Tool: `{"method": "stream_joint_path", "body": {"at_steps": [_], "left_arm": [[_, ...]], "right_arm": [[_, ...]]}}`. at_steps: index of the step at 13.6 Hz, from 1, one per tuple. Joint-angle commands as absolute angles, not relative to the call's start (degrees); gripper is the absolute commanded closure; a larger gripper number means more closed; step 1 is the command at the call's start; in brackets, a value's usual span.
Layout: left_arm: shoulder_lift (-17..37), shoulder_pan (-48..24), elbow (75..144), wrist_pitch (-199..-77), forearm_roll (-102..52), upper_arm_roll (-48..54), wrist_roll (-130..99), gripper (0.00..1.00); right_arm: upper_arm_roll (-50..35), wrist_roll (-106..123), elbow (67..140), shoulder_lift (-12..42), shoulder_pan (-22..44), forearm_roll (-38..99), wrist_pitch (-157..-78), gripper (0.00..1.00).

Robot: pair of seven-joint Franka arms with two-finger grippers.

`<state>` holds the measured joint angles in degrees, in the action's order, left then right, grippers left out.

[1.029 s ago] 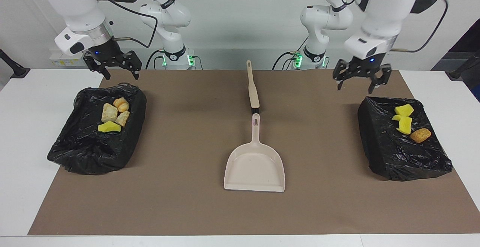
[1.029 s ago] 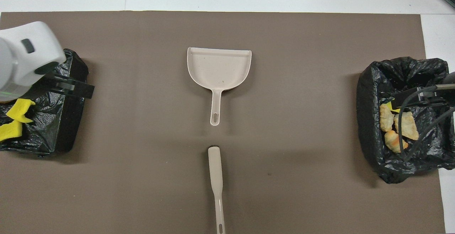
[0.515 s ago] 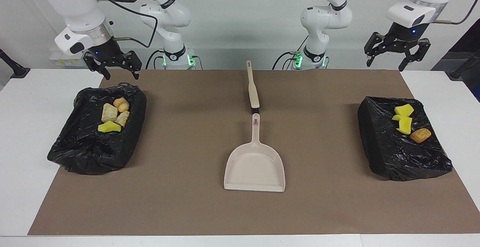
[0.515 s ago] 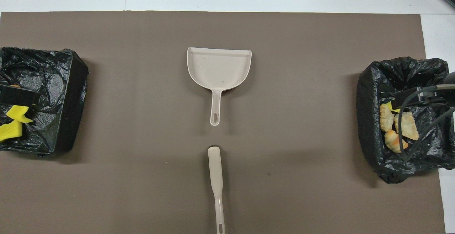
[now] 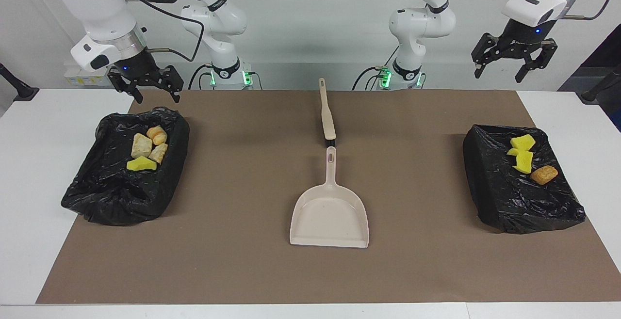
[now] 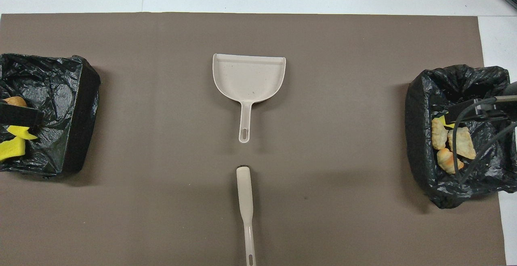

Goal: Sweep and dump trash in bin

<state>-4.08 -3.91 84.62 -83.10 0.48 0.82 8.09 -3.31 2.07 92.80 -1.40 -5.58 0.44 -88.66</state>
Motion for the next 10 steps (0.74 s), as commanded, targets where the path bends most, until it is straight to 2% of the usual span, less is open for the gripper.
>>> {"method": "stream_joint_path", "body": {"at_steps": [1, 10], "left_arm": [[-6.24, -3.08, 87.01, -82.0, -0.7, 1.05, 7.03, 0.0], [-6.94, -3.08, 88.15, -82.53, -0.7, 1.05, 5.89, 0.0]], "right_arm": [[-3.69, 0.88, 92.55, -1.84, -5.8, 0.35, -87.98, 0.0], [-3.69, 0.88, 92.55, -1.76, -5.8, 0.35, -87.98, 0.0]]}}
